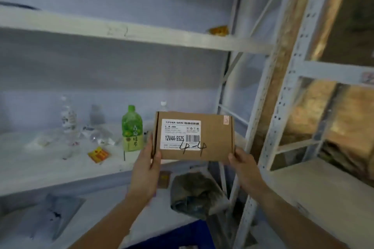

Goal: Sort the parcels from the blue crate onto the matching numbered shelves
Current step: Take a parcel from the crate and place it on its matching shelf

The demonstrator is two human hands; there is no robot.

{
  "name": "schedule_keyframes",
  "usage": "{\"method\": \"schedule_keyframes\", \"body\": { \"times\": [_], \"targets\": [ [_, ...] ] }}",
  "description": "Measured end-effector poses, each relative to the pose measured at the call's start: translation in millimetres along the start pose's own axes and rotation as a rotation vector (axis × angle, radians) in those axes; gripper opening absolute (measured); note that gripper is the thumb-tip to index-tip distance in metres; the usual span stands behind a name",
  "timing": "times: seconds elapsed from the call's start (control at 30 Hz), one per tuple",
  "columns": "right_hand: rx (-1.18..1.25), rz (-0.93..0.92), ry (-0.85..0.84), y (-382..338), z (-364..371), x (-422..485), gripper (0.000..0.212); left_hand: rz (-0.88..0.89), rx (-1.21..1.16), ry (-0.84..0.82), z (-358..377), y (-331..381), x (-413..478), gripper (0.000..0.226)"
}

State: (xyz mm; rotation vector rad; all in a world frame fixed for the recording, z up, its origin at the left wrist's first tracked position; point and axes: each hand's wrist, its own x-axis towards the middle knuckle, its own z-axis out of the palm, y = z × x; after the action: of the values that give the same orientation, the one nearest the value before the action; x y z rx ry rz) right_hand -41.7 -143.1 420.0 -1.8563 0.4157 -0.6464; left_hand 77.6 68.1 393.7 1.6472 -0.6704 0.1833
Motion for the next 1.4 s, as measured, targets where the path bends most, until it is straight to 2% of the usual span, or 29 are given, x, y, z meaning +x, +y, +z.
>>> {"method": "schedule_keyframes", "body": {
  "times": [0.17,0.3,0.37,0.47,0.57,0.63,0.8,0.97,1.07,1.17,1.3,1.4],
  "targets": [
    [-0.064,-0.19,0.118,-170,-89,-6,0.025,0.225,-0.072,0.051,-2,169,47,0.038],
    [-0.147,-0.359,0.336,-280,-154,-19,0.028,0.388,-0.13,0.052,-6,284,83,0.048],
    [-0.248,-0.417,0.442,-311,-178,-37,0.029,0.439,-0.137,0.096,-3,326,94,0.05],
    [-0.42,-0.411,0.536,-337,-211,-68,0.03,0.454,-0.164,0.146,13,368,95,0.047],
    [-0.445,-0.392,0.633,-349,-239,-97,0.031,0.484,-0.205,0.136,38,390,80,0.043],
    [-0.46,-0.395,0.678,-348,-254,-114,0.031,0.485,-0.244,0.107,52,398,67,0.042],
    [-0.543,-0.339,0.742,-329,-285,-160,0.025,0.584,-0.135,0.017,82,405,29,0.032],
    [-0.583,-0.223,0.885,-283,-307,-218,0.03,0.522,-0.29,-0.151,128,400,-38,0.035],
    [-0.567,-0.131,0.995,-238,-307,-274,0.036,0.582,-0.127,-0.242,159,366,-89,0.044],
    [-0.609,0.046,1.075,-173,-308,-353,0.041,0.593,-0.068,-0.402,198,327,-168,0.054],
    [-0.585,0.36,1.177,-106,-313,-479,0.038,0.418,-0.108,-0.731,244,305,-302,0.054],
    [-0.578,0.581,1.192,-78,-317,-564,0.035,0.294,-0.143,-0.914,262,304,-392,0.05]
  ]
}}
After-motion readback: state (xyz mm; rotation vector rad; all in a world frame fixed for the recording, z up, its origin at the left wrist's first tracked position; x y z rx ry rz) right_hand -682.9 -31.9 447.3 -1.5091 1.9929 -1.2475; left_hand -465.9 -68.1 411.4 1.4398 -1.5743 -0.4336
